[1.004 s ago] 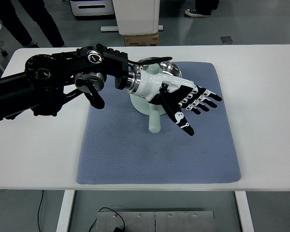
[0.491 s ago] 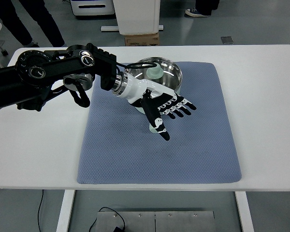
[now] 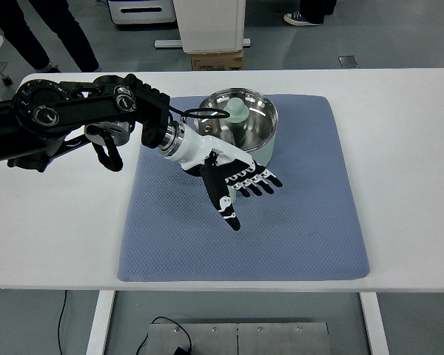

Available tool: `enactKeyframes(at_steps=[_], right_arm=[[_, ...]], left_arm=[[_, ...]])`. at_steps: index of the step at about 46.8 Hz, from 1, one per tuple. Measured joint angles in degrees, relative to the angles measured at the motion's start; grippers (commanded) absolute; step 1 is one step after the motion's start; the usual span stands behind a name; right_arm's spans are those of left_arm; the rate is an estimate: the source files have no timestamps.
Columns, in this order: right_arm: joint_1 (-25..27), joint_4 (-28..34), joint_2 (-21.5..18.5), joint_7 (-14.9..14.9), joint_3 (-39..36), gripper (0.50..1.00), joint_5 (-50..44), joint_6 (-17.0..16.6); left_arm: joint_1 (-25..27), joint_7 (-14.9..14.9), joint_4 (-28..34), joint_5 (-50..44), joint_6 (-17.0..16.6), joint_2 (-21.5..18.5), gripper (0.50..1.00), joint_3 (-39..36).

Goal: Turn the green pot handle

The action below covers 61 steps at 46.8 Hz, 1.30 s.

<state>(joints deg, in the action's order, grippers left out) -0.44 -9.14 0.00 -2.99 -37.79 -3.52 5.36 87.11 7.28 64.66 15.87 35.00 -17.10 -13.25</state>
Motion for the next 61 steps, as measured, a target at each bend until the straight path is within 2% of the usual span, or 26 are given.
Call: enactKeyframes(at_steps=[36, 61], right_arm=[[0.00, 0.00, 0.00, 0.00, -0.01, 1.000, 0.00, 0.00], [0.00, 0.00, 0.00, 0.00, 0.00, 1.000, 0.00, 0.00]], left_arm=[[5.00, 0.02, 3.29, 0.24, 0.00, -4.68, 1.000, -7.02], [5.80, 0.02, 3.29, 5.75, 0.00, -7.94, 1.000, -7.85]])
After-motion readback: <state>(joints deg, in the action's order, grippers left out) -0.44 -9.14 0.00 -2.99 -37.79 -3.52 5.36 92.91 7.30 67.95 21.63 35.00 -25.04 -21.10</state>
